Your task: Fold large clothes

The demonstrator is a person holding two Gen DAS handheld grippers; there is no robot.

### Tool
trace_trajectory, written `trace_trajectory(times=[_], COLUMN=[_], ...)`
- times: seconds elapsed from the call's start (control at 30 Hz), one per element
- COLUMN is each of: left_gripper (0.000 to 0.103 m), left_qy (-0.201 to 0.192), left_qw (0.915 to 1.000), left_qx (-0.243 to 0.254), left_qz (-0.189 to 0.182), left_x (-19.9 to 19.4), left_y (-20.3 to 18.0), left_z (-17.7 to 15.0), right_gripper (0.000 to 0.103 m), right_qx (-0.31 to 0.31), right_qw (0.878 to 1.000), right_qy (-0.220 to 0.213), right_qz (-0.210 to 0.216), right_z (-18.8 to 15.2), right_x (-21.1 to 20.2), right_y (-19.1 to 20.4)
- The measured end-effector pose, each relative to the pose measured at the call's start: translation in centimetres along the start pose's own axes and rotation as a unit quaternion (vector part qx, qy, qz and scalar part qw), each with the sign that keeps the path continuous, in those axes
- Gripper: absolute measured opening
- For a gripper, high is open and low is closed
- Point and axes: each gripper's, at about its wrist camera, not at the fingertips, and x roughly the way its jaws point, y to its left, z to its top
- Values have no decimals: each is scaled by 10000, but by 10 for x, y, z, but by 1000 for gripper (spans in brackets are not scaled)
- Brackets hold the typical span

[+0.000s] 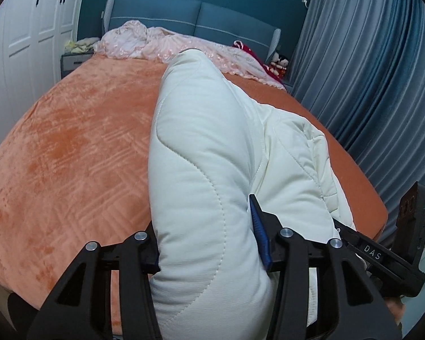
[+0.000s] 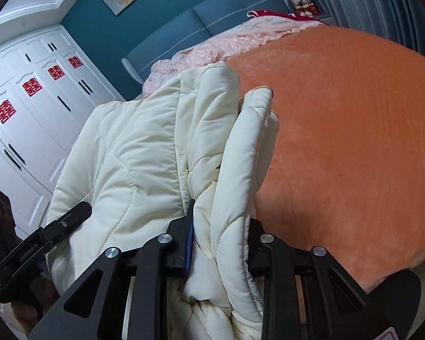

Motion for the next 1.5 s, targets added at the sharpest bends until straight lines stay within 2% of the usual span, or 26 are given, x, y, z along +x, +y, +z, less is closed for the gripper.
trace_trajectory(times=[0.4, 0.77, 1.2, 1.5], left_gripper=[46, 46, 46, 46], left_qy=[-915, -1335, -1239, -1064], left_qw=[9952, 9901, 9921, 9939], left_qx=[306, 390, 159, -106], left_qz=[-127, -185, -119, -266], left_x=[-61, -73, -35, 13], left_y=[-2, 18, 66, 112], left_z=[54, 90, 114, 119], right_gripper=[25, 25, 25, 25], right_qx=[-487, -925, -1235, -1315], right_qw=[9947, 9876, 9867, 9884], right_qy=[-856, -1228, -1036, -756], right_qz=[303, 314, 188, 76], right_z=[43, 71, 84, 92], right_x=[-48, -56, 1, 59], right_y=[50, 93, 113, 118])
